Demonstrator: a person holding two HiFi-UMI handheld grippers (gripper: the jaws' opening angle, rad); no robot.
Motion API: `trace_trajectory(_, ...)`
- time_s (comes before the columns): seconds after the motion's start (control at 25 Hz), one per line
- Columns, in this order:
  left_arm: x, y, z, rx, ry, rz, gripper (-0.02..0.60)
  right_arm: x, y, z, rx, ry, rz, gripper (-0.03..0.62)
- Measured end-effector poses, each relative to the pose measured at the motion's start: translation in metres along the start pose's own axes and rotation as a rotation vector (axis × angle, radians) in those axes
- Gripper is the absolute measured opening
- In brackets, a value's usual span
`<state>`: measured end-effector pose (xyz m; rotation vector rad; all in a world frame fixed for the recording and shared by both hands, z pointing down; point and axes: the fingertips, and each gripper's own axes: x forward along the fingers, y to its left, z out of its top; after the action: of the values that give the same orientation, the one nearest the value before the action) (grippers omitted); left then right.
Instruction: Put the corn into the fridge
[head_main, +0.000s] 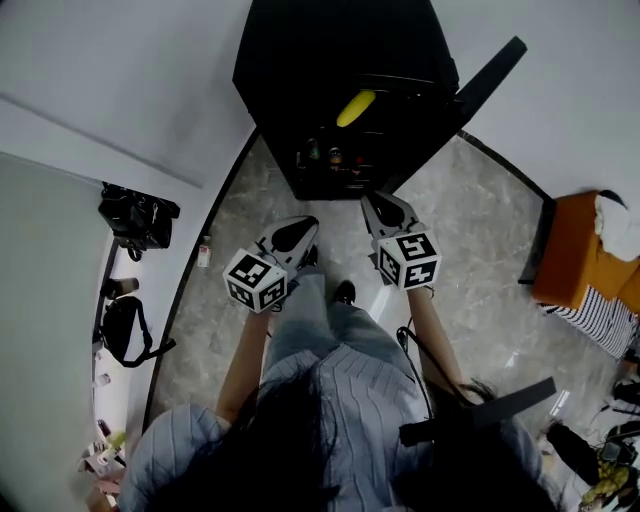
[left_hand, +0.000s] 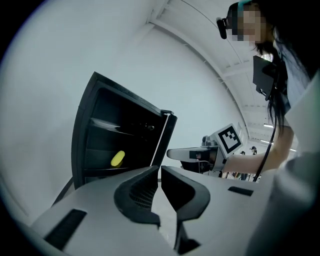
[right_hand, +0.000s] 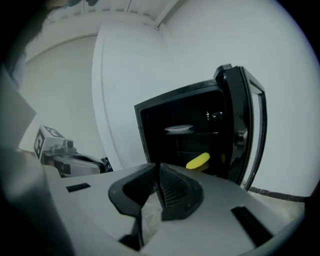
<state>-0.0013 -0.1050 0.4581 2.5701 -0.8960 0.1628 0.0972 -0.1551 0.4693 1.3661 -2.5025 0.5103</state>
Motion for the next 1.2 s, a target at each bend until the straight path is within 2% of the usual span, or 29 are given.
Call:
trace_trajectory(0.44, -0.026, -0.052, 0.004, 0.053, -0.01, 0.016, 0.009, -0.067, 0.036, 0.011, 0.019, -0.057, 0.058, 0.037)
trace_trajectory(0.64, -0.034, -0.072, 0.003, 0.044, -0.012, 0.035, 0.008, -0.086, 0.051, 0.005, 0.016, -0.06, 0.074, 0.037)
trace_trajectory(0.8, -0.042, -0.084, 0.001, 0.071, 0.01, 0.039, 0.008, -0.095, 0.064, -0.001, 0.02, -0.056, 0.099, 0.037)
trace_trajectory(1.2, -0.066, -0.086, -0.016, 0.041, 0.032, 0.025, 0.008, -0.095, 0.108, -0.024, 0.019, -0.012, 0.143, 0.037)
